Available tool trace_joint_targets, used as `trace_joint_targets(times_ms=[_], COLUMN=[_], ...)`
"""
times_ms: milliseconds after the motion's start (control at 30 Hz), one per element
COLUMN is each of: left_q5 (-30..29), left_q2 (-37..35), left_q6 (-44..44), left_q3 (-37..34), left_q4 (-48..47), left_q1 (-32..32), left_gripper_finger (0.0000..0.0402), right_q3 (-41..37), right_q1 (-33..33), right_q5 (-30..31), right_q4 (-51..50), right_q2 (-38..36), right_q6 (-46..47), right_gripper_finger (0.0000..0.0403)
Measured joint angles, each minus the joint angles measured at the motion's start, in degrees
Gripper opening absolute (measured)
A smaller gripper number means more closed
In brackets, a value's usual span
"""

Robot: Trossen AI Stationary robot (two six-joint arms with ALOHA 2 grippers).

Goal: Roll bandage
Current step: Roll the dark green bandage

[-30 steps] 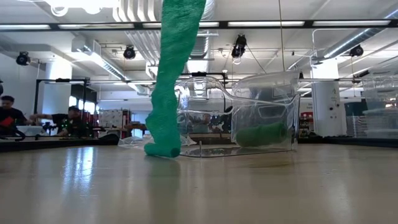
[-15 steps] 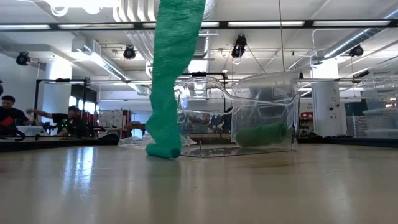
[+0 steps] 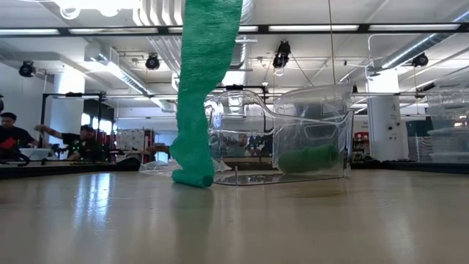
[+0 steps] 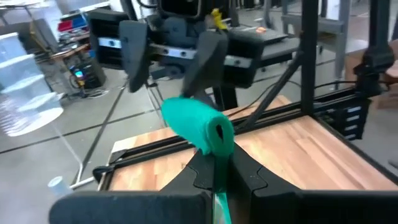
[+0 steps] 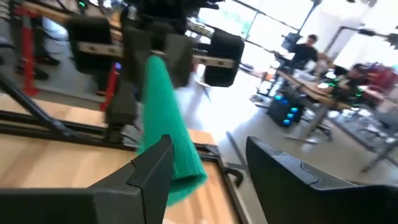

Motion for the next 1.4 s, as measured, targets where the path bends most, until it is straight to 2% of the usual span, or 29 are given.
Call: trace_joint_targets(times_ms=[500,700,767,900,1067,1400], left_q5=[3.2,2.8,2.6,-0.5,-2.9,-2.8], left_q2=[0.0,-1.6,-2.5,-3.8,-4.1,-3.6], left_q6=[-0.1,-0.4,-0.2,-0.3,-1.9,-3.1], left_q3=[-2.0,-2.1,-2.2,-3.0,-3.5,-3.9], left_q4=[1.9,1.8,1.7,2.3,2.9,6.0], left_q1=[-0.4,-0.4,-0.4,-0.4,-0.4,-0.4], left_gripper_finger=[0.0004,0.0004,0.0004,0.0004,0.0004,0.0004], right_q3=[0.0,-0.9,-3.3,-11.6,-17.3,-15.5], right_q1=[0.0,1.5,2.2,3.6,3.9,3.9], right_q5=[1.1,-0.1,-1.5,-3.2,-3.3,-1.8], right_q4=[2.3,3.2,7.2,21.6,36.8,38.8], right_q2=[0.8,-2.2,-3.4,-3.4,-2.7,2.3], right_q6=[-5.9,-2.9,-1.7,-2.1,-8.0,-19.1], right_gripper_finger=[0.019,0.0196,0.0197,0.0193,0.0193,0.0198])
